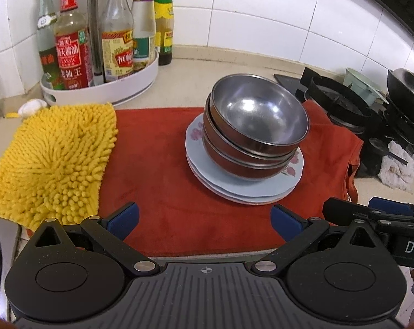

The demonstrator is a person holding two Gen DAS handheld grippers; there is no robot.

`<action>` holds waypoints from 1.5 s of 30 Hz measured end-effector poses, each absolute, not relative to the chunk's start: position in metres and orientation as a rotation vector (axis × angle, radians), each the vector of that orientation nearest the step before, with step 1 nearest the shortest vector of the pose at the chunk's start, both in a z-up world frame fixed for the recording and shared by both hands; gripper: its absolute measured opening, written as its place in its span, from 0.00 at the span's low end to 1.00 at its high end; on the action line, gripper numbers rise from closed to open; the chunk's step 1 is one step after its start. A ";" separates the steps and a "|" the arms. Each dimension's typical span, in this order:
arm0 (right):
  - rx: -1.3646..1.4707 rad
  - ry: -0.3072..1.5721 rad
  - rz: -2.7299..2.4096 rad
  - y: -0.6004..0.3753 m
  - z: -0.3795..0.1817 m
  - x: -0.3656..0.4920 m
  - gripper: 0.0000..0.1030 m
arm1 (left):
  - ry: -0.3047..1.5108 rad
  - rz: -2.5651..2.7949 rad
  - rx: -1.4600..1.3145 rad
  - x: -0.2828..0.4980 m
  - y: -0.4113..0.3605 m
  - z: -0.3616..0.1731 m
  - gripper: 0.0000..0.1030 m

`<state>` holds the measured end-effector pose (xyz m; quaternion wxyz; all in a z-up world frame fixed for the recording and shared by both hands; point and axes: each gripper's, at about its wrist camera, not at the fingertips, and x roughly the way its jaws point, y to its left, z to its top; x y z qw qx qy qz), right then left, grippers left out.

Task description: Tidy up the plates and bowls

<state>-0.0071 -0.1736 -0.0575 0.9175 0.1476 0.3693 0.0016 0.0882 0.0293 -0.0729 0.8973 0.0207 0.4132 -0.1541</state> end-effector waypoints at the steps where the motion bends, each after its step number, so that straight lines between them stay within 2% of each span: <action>1: 0.303 0.763 0.003 -0.174 -0.058 -0.007 0.85 | 0.859 -0.320 0.041 0.089 0.029 -0.073 1.00; 45: 0.292 0.795 -0.049 -0.177 -0.067 0.014 0.89 | 0.867 -0.307 0.031 0.104 0.035 -0.078 0.99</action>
